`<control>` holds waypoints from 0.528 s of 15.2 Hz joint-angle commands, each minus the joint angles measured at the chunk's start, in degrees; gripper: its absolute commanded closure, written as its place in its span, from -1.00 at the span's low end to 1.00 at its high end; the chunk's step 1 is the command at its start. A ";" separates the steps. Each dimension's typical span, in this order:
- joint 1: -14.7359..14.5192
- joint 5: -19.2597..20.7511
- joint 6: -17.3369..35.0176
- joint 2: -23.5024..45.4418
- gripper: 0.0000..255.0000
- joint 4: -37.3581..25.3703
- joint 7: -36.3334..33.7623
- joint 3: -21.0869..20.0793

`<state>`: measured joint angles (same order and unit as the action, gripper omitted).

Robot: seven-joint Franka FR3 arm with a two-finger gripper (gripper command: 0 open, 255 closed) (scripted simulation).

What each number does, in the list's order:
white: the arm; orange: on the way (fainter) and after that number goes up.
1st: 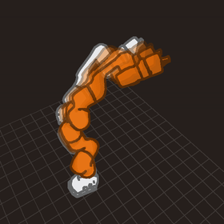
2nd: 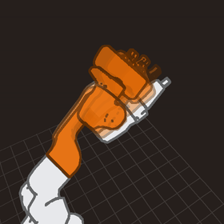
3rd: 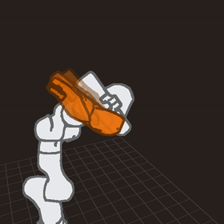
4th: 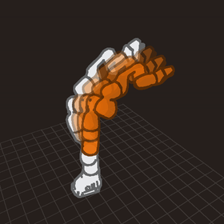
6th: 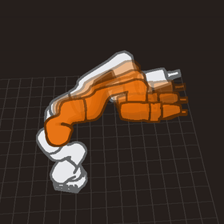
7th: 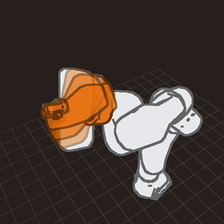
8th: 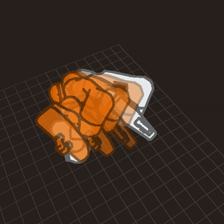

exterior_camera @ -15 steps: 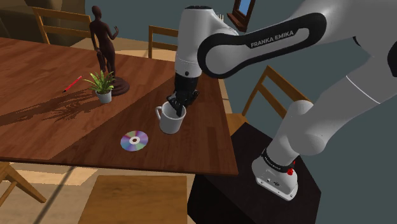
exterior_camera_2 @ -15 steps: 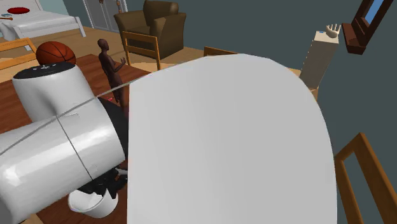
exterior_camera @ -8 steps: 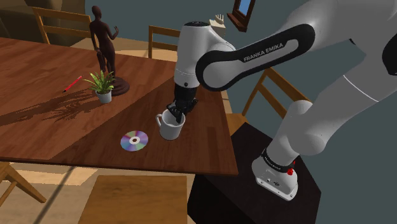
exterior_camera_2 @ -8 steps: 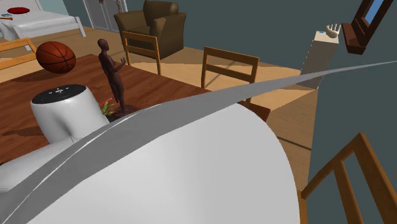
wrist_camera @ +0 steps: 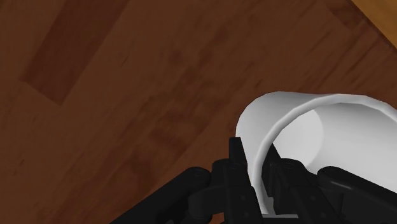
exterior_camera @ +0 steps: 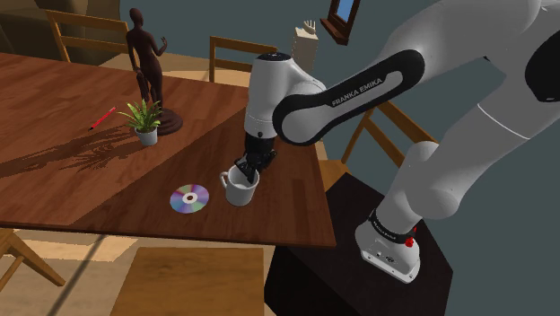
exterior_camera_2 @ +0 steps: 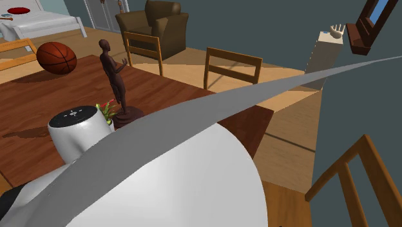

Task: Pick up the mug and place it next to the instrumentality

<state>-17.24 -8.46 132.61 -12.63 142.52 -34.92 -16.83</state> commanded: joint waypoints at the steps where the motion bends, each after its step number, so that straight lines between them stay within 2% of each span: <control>1: -0.04 0.06 1.77 0.91 1.00 0.81 -0.17 -0.22; 8: -0.04 0.06 1.77 0.91 1.00 0.81 -0.17 -0.22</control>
<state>-17.28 -8.39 134.36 -11.73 143.34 -35.09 -17.05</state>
